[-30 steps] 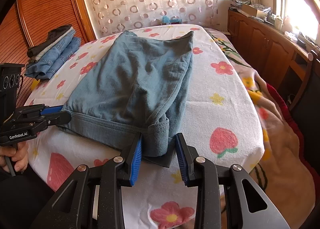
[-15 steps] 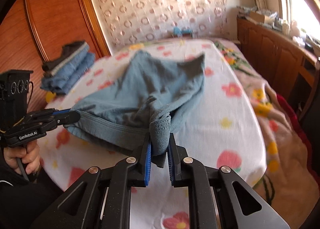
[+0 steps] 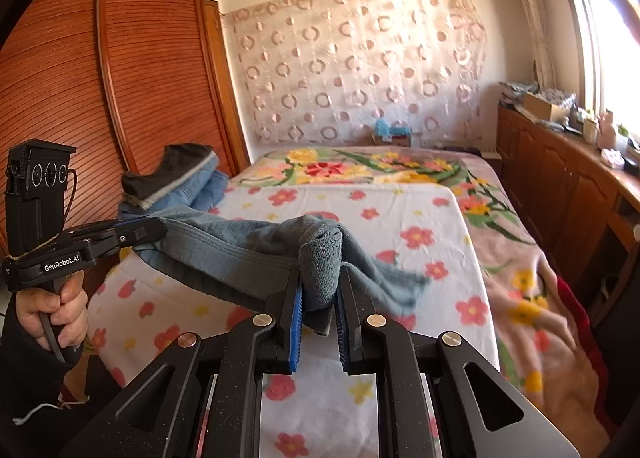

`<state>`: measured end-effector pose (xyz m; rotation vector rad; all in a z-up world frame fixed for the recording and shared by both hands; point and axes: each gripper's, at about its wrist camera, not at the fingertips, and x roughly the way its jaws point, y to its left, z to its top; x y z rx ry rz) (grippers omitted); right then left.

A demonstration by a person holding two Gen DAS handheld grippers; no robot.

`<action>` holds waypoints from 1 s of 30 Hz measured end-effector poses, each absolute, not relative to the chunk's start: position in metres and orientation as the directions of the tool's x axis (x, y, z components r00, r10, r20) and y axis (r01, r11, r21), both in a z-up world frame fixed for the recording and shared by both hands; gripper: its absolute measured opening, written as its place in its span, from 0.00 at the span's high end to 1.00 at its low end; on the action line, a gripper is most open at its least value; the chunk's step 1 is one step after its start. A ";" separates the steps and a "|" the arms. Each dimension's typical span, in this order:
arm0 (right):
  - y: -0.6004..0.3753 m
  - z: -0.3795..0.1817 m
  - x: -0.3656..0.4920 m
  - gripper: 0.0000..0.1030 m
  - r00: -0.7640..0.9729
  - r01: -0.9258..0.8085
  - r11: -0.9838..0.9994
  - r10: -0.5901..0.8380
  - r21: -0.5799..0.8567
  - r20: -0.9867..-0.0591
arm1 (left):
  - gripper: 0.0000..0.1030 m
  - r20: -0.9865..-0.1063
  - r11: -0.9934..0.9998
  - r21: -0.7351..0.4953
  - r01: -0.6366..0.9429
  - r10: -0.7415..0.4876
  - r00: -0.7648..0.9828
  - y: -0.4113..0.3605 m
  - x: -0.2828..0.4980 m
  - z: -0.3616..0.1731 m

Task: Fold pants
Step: 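Lift the hem with both grippers and carry it over the shorts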

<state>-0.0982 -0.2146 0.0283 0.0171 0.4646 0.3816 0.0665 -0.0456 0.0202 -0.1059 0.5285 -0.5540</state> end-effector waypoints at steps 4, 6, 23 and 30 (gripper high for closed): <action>-0.210 0.027 -0.089 0.86 0.823 -0.380 0.921 0.380 0.090 -0.422 | 0.89 -0.451 0.860 -0.237 0.452 -0.509 0.733 -0.036 0.073 0.017; -0.207 0.022 -0.082 0.86 0.817 -0.390 0.917 0.389 0.090 -0.425 | 0.89 -0.467 0.866 -0.243 0.438 -0.500 0.729 -0.031 0.079 0.008; -0.180 0.024 0.064 0.86 0.754 -0.450 0.892 0.408 0.048 -0.515 | 0.89 -0.515 0.899 -0.244 0.364 -0.438 0.737 -0.006 0.167 0.008; -0.172 0.085 0.140 0.86 0.761 -0.486 0.872 0.457 0.063 -0.460 | 0.89 -0.450 0.923 -0.211 0.321 -0.383 0.807 0.015 0.229 0.062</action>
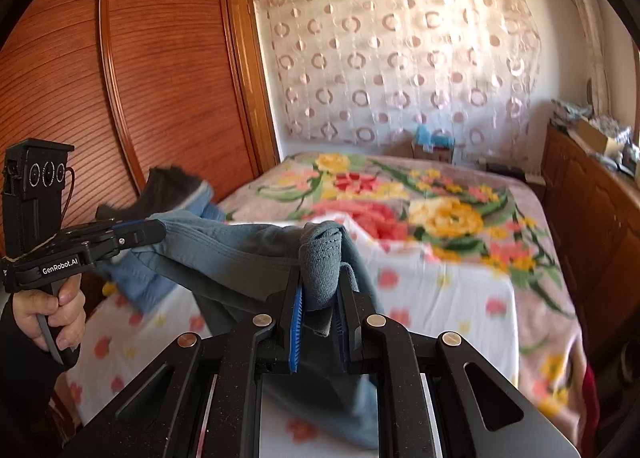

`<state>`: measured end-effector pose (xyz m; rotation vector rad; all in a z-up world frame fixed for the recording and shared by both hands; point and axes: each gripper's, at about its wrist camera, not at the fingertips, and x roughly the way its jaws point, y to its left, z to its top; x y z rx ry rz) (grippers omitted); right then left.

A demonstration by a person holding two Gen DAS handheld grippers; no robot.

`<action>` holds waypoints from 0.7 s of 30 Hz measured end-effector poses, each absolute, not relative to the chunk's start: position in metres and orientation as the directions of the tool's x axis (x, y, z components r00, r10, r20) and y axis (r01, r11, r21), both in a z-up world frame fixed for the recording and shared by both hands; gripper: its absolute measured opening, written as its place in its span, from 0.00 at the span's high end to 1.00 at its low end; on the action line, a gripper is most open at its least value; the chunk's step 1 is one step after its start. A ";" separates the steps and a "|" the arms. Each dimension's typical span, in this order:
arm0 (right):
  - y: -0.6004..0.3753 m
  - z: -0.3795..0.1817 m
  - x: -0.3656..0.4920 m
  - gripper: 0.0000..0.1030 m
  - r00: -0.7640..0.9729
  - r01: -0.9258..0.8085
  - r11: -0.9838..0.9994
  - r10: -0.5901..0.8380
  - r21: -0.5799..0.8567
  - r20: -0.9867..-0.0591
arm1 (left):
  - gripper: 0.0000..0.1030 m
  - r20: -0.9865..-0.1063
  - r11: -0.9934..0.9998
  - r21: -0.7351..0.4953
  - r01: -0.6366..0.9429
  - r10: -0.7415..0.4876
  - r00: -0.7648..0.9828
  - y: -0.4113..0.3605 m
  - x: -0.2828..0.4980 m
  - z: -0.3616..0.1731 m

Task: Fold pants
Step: 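Lift the hem with both grippers and carry it over the shorts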

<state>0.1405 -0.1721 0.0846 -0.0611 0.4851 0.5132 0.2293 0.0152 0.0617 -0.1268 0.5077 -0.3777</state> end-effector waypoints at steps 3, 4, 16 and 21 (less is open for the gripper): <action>-0.165 0.107 0.167 0.86 0.784 -0.483 0.874 0.454 0.043 -0.423 | 0.89 -0.421 0.947 -0.148 0.285 -0.321 0.848 0.018 0.256 0.083; -0.163 0.116 0.176 0.86 0.791 -0.480 0.876 0.455 0.047 -0.409 | 0.89 -0.405 0.951 -0.130 0.279 -0.308 0.861 0.019 0.261 0.089; -0.129 0.130 0.193 0.86 0.855 -0.452 0.892 0.437 0.010 -0.280 | 0.89 -0.372 0.964 -0.072 0.256 -0.264 0.890 0.041 0.255 0.106; -0.127 0.085 0.171 0.86 0.799 -0.476 0.878 0.451 0.038 -0.398 | 0.89 -0.472 0.965 -0.065 0.255 -0.255 0.844 0.038 0.220 0.053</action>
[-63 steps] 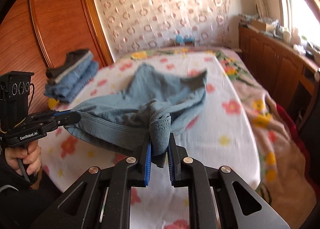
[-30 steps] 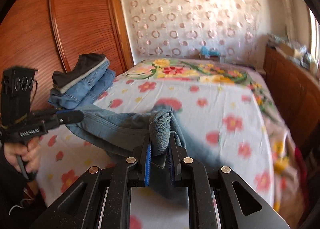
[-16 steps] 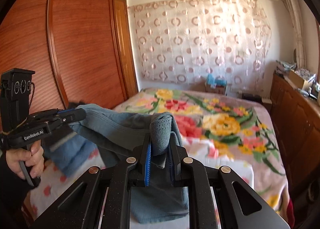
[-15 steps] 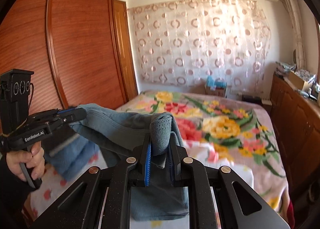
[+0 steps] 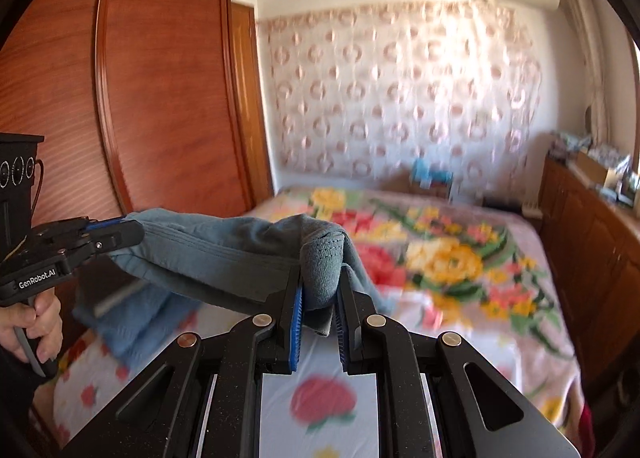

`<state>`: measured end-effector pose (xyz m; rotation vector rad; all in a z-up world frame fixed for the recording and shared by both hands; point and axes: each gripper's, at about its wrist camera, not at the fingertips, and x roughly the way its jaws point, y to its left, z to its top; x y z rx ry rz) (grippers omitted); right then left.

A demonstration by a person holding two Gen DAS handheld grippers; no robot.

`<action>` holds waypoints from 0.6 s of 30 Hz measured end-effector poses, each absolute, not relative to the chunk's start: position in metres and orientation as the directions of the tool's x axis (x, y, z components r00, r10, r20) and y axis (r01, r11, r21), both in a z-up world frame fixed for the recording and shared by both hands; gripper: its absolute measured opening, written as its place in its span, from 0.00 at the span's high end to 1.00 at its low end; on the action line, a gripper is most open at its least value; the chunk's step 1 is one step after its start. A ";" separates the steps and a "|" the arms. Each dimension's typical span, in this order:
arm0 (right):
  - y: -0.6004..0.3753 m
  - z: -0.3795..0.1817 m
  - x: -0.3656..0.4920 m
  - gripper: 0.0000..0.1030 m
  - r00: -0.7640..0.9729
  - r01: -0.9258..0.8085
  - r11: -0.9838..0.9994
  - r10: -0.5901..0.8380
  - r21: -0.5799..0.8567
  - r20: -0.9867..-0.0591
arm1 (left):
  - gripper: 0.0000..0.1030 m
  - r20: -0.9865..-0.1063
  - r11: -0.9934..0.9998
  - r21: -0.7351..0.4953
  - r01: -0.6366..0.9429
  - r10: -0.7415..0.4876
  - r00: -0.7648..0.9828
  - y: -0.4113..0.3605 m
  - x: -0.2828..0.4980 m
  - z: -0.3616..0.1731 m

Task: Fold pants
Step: 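Lift the hem with both grippers and carry it over the shorts, then lower the hem onto the waistband end with both grippers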

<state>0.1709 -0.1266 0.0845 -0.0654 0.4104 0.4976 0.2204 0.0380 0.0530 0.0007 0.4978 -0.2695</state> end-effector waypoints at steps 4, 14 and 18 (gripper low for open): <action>-0.120 0.051 0.146 0.86 0.748 -0.494 0.868 0.455 0.052 -0.484 | 0.89 -0.526 0.961 -0.085 0.263 -0.267 0.807 0.033 0.191 0.023; -0.116 0.038 0.108 0.86 0.679 -0.494 0.867 0.434 0.069 -0.593 | 0.89 -0.618 0.948 -0.089 0.307 -0.294 0.729 0.019 0.141 -0.024; -0.120 0.047 0.111 0.86 0.660 -0.489 0.868 0.432 0.086 -0.615 | 0.89 -0.626 0.945 -0.107 0.308 -0.305 0.717 0.022 0.129 -0.035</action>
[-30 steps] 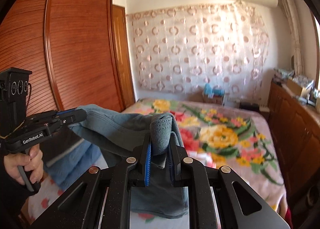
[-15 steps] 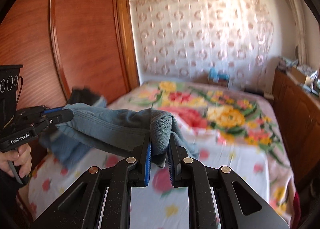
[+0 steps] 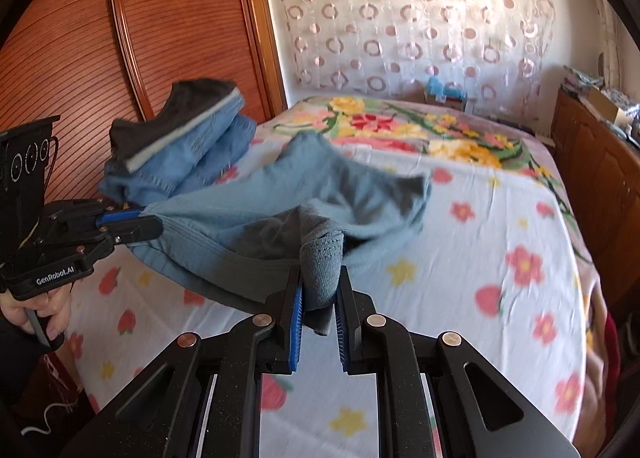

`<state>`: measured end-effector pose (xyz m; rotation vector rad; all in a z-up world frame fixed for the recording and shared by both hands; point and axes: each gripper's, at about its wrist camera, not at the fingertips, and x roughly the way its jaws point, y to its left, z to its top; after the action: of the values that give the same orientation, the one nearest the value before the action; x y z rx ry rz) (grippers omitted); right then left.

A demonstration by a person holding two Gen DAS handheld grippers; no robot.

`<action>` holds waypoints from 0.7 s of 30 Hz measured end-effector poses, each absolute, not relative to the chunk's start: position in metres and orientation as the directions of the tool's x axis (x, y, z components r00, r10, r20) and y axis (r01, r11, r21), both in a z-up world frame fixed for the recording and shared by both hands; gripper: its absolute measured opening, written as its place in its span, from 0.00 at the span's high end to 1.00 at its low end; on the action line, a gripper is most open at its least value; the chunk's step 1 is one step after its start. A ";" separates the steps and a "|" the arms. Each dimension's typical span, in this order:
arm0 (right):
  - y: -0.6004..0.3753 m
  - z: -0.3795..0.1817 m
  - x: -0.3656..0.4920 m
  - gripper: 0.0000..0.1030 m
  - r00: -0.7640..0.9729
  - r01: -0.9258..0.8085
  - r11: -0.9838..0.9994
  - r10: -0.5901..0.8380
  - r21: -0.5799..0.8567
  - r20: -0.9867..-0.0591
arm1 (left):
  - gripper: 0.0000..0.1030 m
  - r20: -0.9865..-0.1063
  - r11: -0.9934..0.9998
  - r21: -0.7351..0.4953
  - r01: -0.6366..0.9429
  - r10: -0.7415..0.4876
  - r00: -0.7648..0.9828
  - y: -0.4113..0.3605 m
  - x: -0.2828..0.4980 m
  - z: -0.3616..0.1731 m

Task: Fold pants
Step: 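Lower the hem onto the waistband end with both grippers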

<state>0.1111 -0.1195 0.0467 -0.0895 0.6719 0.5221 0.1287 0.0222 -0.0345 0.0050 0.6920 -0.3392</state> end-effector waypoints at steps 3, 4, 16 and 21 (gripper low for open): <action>-0.126 0.040 0.099 0.86 0.643 -0.477 0.872 0.430 0.108 -0.634 | 0.89 -0.629 0.943 -0.134 0.303 -0.318 0.709 0.025 0.117 -0.043; -0.128 0.039 0.098 0.86 0.638 -0.474 0.873 0.431 0.116 -0.638 | 0.89 -0.631 0.943 -0.140 0.303 -0.321 0.706 0.026 0.115 -0.045; -0.130 0.034 0.099 0.86 0.622 -0.450 0.877 0.444 0.170 -0.645 | 0.89 -0.646 0.935 -0.178 0.307 -0.346 0.680 0.027 0.091 -0.056; -0.132 0.034 0.093 0.86 0.636 -0.456 0.874 0.451 0.166 -0.626 | 0.89 -0.631 0.932 -0.171 0.320 -0.353 0.691 0.026 0.078 -0.049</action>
<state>0.0931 -0.1317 0.0336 -0.0073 0.7125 0.5179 0.0780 0.0258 -0.0495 -0.0485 0.7157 -0.3760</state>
